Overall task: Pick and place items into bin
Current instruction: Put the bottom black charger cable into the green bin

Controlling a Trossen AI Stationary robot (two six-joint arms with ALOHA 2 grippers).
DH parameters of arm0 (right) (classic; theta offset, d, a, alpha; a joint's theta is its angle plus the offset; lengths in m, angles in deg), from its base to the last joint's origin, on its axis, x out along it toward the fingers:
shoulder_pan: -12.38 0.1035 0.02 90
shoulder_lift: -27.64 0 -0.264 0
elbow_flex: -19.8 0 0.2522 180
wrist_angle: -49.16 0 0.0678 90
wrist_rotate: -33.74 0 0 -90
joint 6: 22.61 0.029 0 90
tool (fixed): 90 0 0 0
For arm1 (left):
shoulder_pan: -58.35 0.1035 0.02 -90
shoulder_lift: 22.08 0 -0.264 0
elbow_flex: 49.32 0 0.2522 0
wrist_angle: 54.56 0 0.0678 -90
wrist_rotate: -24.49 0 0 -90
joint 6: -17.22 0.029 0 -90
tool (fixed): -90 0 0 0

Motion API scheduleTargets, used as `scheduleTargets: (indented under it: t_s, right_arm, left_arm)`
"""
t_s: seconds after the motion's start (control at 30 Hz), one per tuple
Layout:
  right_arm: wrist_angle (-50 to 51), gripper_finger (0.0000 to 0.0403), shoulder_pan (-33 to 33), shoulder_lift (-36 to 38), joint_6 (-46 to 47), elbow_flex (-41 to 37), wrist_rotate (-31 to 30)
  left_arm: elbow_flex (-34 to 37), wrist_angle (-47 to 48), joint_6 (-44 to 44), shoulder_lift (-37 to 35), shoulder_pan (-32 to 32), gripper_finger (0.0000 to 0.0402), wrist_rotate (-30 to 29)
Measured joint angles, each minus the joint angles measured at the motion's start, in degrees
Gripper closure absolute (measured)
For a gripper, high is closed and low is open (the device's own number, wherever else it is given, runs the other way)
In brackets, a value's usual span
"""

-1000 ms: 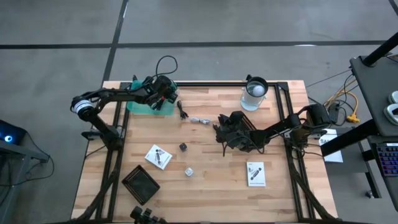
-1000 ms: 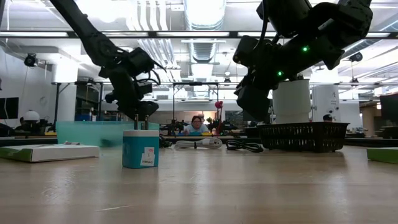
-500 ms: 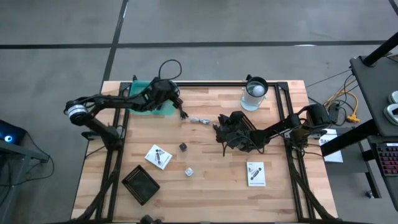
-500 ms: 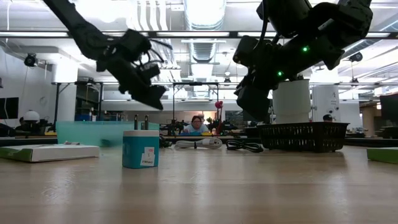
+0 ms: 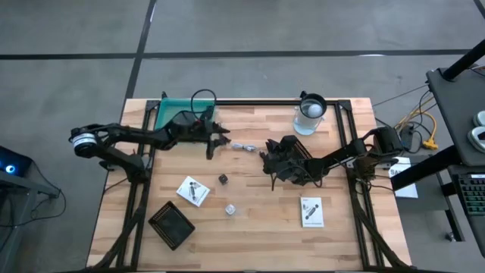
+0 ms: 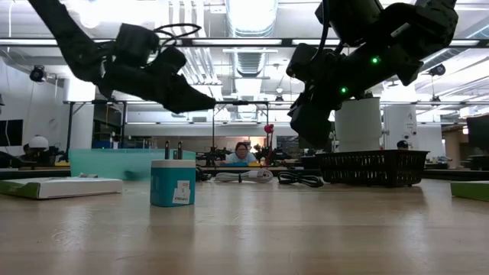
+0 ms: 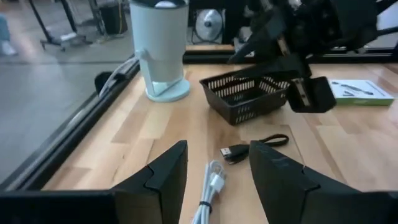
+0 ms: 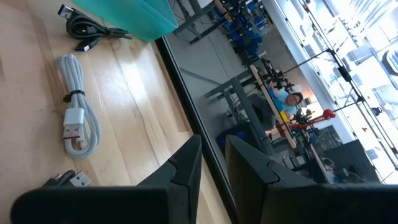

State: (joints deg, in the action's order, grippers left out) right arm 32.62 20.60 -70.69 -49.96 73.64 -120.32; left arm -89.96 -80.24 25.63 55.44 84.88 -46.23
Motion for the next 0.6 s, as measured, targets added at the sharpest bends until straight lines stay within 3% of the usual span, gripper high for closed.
scheduleTargets:
  t_s: [0.53, 0.6]
  right_arm:
    - [0.03, 0.0342, 0.00, 0.00, 2.49, 0.00, 0.04]
    - [0.16, 0.0342, -0.04, 0.00, 5.13, 0.00, 2.98]
  left_arm:
    - [1.10, -0.48, 2.02, -0.71, -0.03, 0.0245, -0.06]
    - [1.10, -0.46, 2.01, -0.71, -0.01, 0.0245, -0.06]
